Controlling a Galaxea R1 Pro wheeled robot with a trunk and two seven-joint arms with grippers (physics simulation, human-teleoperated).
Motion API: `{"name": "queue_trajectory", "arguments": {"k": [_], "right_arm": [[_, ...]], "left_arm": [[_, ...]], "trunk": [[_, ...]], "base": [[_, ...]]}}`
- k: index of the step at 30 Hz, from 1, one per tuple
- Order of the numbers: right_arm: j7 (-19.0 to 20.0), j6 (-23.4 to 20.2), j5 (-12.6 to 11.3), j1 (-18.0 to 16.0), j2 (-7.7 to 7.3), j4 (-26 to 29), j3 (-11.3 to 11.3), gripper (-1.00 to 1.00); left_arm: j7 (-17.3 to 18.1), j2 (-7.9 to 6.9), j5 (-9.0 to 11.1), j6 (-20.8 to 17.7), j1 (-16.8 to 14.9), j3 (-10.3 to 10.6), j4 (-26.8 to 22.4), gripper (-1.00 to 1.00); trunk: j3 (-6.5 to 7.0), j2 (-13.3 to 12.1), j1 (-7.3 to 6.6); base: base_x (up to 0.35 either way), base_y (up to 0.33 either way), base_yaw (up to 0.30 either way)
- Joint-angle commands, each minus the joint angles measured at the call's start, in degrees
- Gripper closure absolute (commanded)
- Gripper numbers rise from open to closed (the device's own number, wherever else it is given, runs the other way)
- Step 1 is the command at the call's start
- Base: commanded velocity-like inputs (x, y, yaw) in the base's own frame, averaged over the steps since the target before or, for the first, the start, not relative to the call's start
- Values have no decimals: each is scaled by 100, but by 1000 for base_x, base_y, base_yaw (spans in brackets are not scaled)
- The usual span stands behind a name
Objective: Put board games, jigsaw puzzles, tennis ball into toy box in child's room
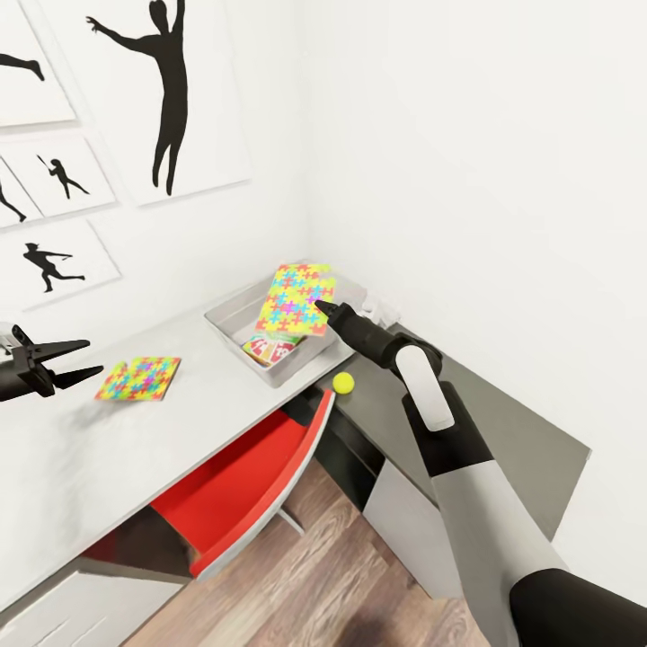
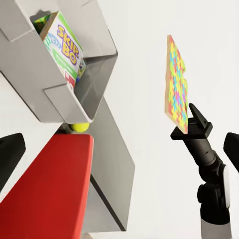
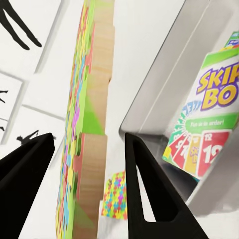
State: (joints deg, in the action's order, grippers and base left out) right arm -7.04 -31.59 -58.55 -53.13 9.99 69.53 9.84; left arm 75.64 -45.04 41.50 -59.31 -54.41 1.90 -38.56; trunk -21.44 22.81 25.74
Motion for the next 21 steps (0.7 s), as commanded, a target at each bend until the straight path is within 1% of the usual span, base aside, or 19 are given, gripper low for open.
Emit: {"name": "queue_trajectory", "arguments": {"k": [1, 5, 10, 12, 15, 17, 18, 20, 21], "right_arm": [[-55, -12, -60, -5, 1, 8, 1, 100], [-53, -5, -55, -4, 1, 8, -6, 100], [-71, 56, -14, -2, 1, 5, 2, 100], [-83, 144, 1, -3, 1, 0, 6, 100], [-97, 446, 9, -4, 1, -27, 27, 100], [-130, 790, 5, -4, 1, -49, 37, 100], [-153, 891, 3, -4, 1, -53, 41, 100], [-348, 1265, -3, -4, 1, -65, 66, 100], [-501, 1404, -6, -6, 1, -69, 116, 100]], "left_arm": [[21, -5, 16, -46, -8, 20, 4, -100], [21, -5, 16, -46, -8, 21, 5, -100], [21, -5, 16, -46, -8, 27, 4, -100], [25, -9, 20, -46, -8, 28, 5, -100], [34, -18, 19, -46, -5, 29, 5, -100], [95, -24, 14, -46, 0, 34, 18, -100], [129, -25, 11, -46, 6, 35, 21, -100], [348, -35, -17, -46, 107, 34, 28, -100], [486, -40, -31, -46, 188, 33, 28, -100]], "trunk": [[-10, 10, 5], [-10, 10, 5], [-10, 10, 5], [-10, 10, 5], [-10, 10, 5], [-10, 10, 5], [-10, 10, 5], [-10, 10, 5], [-10, 10, 5]], "base": [[140, 47, 2], [134, 36, 1], [23, 6, 0], [5, 1, 0], [2, 0, 0], [0, 0, 0], [0, 0, 0], [0, 0, 0], [0, 0, 0]]}}
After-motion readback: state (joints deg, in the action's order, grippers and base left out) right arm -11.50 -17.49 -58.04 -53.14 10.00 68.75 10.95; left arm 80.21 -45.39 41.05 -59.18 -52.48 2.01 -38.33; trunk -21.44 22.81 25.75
